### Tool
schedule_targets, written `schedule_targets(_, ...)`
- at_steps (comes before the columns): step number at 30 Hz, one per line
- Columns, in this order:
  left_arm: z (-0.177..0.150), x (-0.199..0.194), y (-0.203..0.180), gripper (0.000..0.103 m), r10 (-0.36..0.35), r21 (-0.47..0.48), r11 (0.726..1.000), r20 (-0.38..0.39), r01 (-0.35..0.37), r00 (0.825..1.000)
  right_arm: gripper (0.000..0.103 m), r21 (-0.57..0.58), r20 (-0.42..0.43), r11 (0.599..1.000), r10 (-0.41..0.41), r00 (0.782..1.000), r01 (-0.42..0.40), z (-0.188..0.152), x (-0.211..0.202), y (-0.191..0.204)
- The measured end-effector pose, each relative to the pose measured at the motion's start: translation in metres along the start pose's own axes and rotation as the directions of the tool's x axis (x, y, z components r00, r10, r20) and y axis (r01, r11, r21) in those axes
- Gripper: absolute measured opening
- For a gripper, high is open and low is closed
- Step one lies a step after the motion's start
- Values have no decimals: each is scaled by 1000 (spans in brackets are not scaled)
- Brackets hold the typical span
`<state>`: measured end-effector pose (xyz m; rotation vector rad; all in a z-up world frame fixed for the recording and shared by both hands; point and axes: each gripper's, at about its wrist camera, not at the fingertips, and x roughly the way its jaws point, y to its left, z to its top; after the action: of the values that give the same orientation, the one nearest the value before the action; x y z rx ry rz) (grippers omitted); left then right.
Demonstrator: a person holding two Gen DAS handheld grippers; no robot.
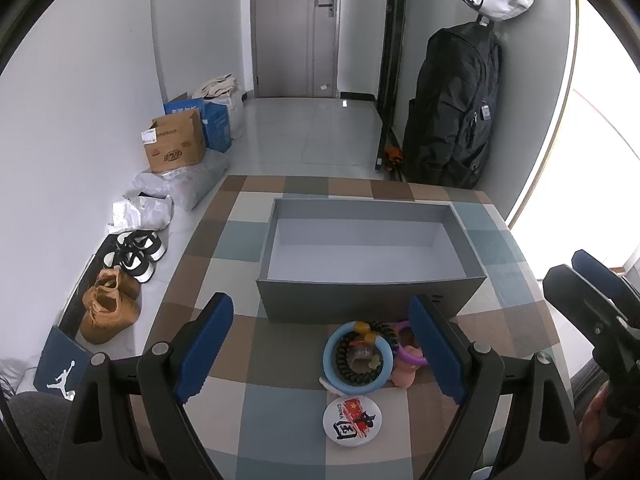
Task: Organize jewelry
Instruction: 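Move the left tool toward the jewelry pile beside the grey box, then grasp the white round red-printed badge with the left gripper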
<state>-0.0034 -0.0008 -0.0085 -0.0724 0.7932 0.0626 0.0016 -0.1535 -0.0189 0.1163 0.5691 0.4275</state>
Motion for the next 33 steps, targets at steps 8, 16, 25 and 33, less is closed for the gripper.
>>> schedule_targets(8, -7, 7, 3, 87, -64, -17, 998, -82, 62, 995, 103, -16, -29, 1000, -22, 999, 22, -1, 4, -1)
schedule_targets(16, -34, 13, 2, 86, -139, 17, 989, -238, 147, 961, 103, 17, -113, 999, -30, 993, 32, -1, 17, -8)
schedule_targets(25, -47, 28, -13, 59, -139, 67, 982, -360, 175, 923, 103, 60, -155, 998, -8, 988, 17, -3, 24, -15)
schedule_targets(33, -54, 31, -16, 37, -127, 110, 978, -363, 177, 923, 103, 122, -164, 992, 2, 987, 19, -2, 21, -26)
